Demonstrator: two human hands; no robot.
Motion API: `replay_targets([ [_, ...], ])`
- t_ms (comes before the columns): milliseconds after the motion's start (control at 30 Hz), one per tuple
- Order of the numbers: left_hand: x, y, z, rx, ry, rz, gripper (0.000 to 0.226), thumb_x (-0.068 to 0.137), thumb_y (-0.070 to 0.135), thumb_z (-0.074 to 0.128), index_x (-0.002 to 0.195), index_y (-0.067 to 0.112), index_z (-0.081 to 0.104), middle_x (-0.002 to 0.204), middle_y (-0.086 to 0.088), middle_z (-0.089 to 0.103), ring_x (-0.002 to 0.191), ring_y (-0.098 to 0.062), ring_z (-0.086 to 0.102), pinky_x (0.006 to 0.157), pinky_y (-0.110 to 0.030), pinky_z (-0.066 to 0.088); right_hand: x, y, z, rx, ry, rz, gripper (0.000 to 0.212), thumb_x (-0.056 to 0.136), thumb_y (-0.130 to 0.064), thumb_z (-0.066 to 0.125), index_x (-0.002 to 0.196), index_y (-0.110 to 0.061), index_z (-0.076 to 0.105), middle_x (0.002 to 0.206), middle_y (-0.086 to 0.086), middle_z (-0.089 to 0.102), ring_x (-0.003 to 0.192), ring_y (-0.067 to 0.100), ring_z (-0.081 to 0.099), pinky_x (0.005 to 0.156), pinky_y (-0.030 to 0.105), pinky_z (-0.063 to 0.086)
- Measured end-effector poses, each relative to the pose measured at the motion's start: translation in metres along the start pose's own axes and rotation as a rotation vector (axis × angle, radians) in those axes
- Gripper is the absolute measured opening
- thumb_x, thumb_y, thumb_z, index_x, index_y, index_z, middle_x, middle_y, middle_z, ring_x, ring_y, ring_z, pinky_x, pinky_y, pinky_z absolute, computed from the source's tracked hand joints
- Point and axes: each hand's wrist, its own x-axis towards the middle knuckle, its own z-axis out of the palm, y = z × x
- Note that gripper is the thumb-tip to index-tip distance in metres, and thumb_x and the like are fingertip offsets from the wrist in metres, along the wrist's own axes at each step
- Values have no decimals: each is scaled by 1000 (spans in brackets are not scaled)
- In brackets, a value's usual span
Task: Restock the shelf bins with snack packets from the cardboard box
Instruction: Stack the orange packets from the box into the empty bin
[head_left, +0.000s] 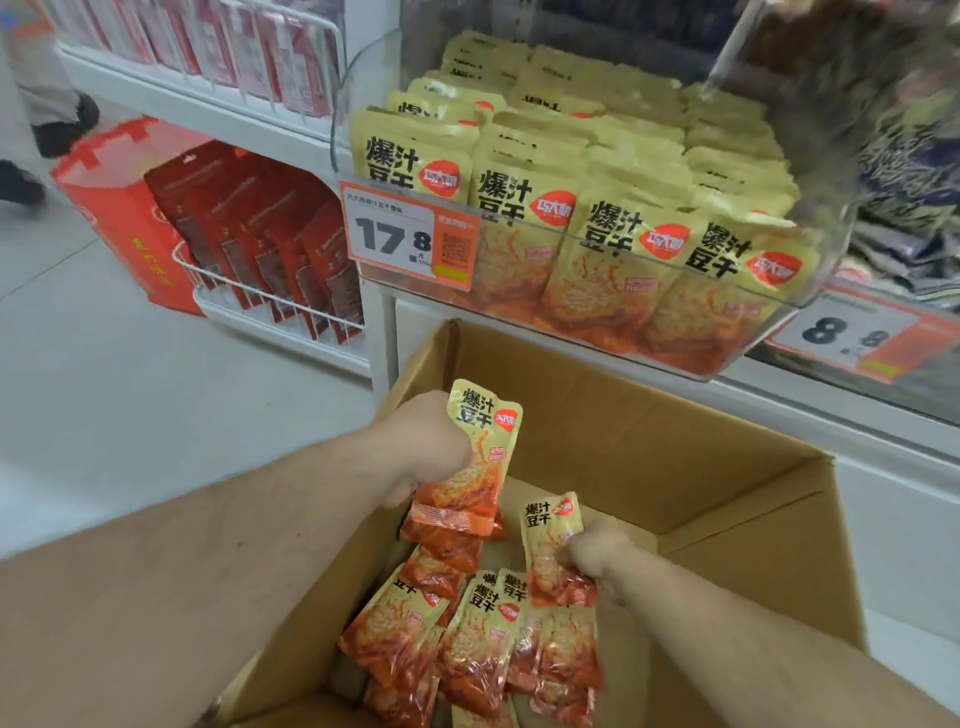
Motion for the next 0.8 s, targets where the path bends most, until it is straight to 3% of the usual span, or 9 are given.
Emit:
replay_targets([
  [100, -9, 9, 2, -50, 4, 45, 32, 96, -8, 45, 82, 20, 50, 84, 0, 60, 67, -12, 52, 52, -19, 41, -63, -26, -54, 61, -72, -140, 20, 80, 7, 69, 96, -4, 73, 90, 10, 76, 83, 26, 73, 71, 33, 60],
  [200, -19, 19, 3, -106, -72, 29, 32, 95, -10, 40, 82, 17, 51, 88, -8, 62, 62, -16, 46, 43, -14, 34, -125, -48, -96, 176, -201, -244, 23, 85, -2, 69, 106, -11, 72, 97, 6, 77, 94, 25, 73, 93, 42, 54],
  [300, -29, 28, 6, -161, -182, 36, 27, 78, -2, 49, 90, 22, 51, 93, -8, 56, 82, -24, 42, 71, -33, 37, -168, -68, -111, 321, -273, -335, 23, 91, -2, 63, 112, -10, 69, 103, 9, 76, 97, 24, 73, 88, 38, 54],
  [367, -34, 34, 11, -263, -244, 34, 29, 70, -1, 49, 94, 14, 57, 97, -15, 67, 92, -26, 57, 91, -45, 44, -186, -81, -110, 343, -261, -377, 25, 92, 0, 61, 114, -9, 68, 104, 8, 76, 97, 23, 73, 83, 35, 55],
  [467, -44, 44, 14, -383, -303, 56, 51, 77, -12, 38, 119, 7, 59, 108, -16, 73, 99, -35, 70, 87, -49, 56, -197, -96, -105, 288, -164, -412, 27, 88, 0, 67, 112, -12, 68, 100, 3, 77, 94, 19, 73, 89, 39, 57],
  [533, -45, 49, 12, -374, -351, 110, 56, 74, -14, 40, 123, 6, 57, 111, -15, 72, 101, -34, 70, 89, -50, 56, -201, -103, -103, 266, -98, -434, 31, 85, 1, 71, 112, -13, 67, 99, 2, 77, 93, 18, 73, 91, 41, 56],
  [667, -50, 63, 8, -358, -302, 241, 36, 94, -6, 54, 119, 19, 63, 106, -5, 76, 102, -25, 71, 93, -48, 55, -208, -113, -103, 269, 32, -507, 42, 78, -3, 80, 113, -12, 59, 99, 5, 74, 91, 17, 71, 85, 37, 59],
  [800, -48, 75, 7, -325, -272, 304, 40, 94, -9, 54, 124, 18, 58, 111, -5, 74, 109, -25, 68, 100, -50, 51, -209, -117, -114, 296, 47, -555, 57, 72, -6, 86, 115, -17, 50, 101, 2, 72, 92, 14, 71, 82, 36, 60],
])
